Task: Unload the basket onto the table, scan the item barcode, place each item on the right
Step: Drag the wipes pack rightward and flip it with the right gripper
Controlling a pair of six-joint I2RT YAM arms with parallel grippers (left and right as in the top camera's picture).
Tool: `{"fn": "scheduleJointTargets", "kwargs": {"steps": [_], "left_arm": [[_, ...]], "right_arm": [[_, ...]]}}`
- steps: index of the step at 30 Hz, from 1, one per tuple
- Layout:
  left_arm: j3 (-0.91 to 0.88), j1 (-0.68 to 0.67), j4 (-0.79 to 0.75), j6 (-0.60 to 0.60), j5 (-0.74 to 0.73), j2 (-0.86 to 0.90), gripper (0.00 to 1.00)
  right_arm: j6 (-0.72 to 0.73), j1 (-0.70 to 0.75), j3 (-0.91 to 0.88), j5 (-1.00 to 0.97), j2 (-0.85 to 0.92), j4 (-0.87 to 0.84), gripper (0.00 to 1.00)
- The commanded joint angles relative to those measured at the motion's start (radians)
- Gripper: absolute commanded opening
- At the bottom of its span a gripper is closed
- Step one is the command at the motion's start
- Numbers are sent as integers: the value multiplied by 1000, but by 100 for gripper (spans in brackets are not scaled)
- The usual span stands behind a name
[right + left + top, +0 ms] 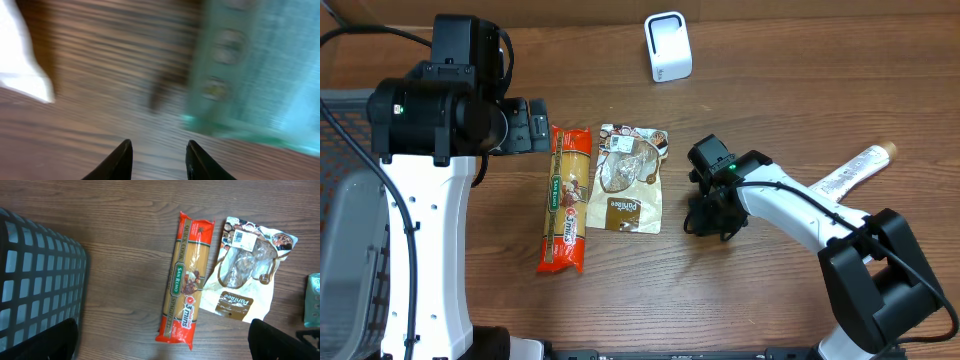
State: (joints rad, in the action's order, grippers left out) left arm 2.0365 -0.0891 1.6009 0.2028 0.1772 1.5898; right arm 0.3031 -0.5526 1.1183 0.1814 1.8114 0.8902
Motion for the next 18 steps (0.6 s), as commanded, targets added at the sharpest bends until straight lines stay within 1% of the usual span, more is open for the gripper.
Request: {"fn": "scheduleJointTargets", "kwargs": {"steps": [1,4,6,7,9,12,15,18], "left_arm": [[-1,4,-2,7,13,-4,100],[-1,4,-2,7,13,-4,100],[-1,4,-2,7,13,-4,100],[-1,4,-2,7,13,-4,100],[-1,4,-2,7,13,-4,100],[-1,4,-2,7,13,-4,100],[-1,4,-2,7,13,-4,100],[-1,4,-2,7,13,-4,100]], "right_arm": [[11,44,-6,-154,-2,17,36],[11,111,-6,-208,-2,16,36],[7,151,-6,-210,-2,0,36],[7,195,-6,-193,-2,-24,36],[-6,236,-5,-121,-2,-37,35],[-99,273,-5,75,-2,-40,35],[-125,260,-4,120,-3,-40,37],[-80,264,-4,108,-3,-44,39]]}}
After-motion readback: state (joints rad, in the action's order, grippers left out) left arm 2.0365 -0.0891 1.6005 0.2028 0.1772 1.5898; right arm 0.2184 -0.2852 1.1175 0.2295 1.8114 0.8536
